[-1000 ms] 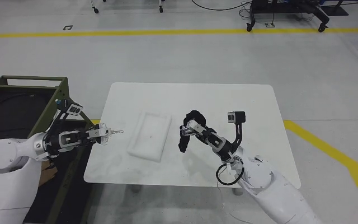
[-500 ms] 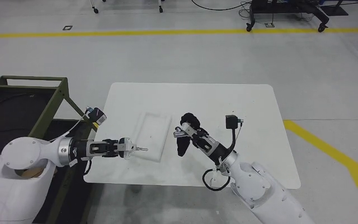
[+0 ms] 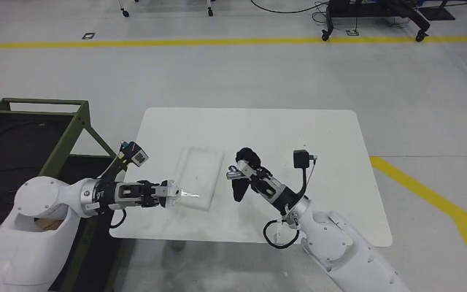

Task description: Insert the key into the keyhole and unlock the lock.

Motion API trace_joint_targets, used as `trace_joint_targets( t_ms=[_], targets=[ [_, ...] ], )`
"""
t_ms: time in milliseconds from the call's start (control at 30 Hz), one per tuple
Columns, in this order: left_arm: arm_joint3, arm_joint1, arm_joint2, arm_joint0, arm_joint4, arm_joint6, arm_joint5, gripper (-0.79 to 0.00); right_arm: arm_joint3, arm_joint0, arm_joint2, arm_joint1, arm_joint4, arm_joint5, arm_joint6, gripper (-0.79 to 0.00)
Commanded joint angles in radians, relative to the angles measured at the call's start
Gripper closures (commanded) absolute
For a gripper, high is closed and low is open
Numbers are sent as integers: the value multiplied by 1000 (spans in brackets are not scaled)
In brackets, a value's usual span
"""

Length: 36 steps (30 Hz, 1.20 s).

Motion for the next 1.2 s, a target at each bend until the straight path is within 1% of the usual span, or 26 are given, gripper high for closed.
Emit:
trace_joint_targets(
  t_ms=[0, 133, 233, 300, 333, 400, 667, 967, 1033, 1167],
  targets=[
    [-12, 0, 1, 1, 78, 23, -35, 0, -4, -2, 0, -3, -31, 17, 1, 0],
    [-40, -1, 27, -16, 149, 74, -69, 0, -9, -2, 0, -11, -82, 59, 11, 0],
    [-44, -4, 54, -37, 215, 137, -101, 0, -11, -4, 3, -17, -77, 74, 30, 0],
    [-46, -6, 69, -49, 226, 155, -125, 0, -11, -5, 6, -19, -71, 80, 43, 0],
    [-50, -7, 76, -57, 263, 177, -148, 0, -7, -6, 10, -22, -64, 86, 53, 0],
    [-54, -8, 90, -61, 302, 203, -163, 0, -6, -6, 15, -24, -55, 90, 64, 0],
    [-48, -15, 150, -98, 308, 217, -172, 0, -1, -8, 34, -37, -47, 94, 97, 0],
    [-42, -17, 170, -112, 341, 262, -198, 0, 3, -19, 53, -48, -45, 89, 114, 0],
    [-43, -17, 169, -113, 353, 272, -205, 0, -1, -22, 63, -52, -25, 88, 108, 0],
    [-43, -17, 169, -113, 353, 272, -205, 0, -1, -22, 63, -52, -25, 88, 108, 0]
  ],
)
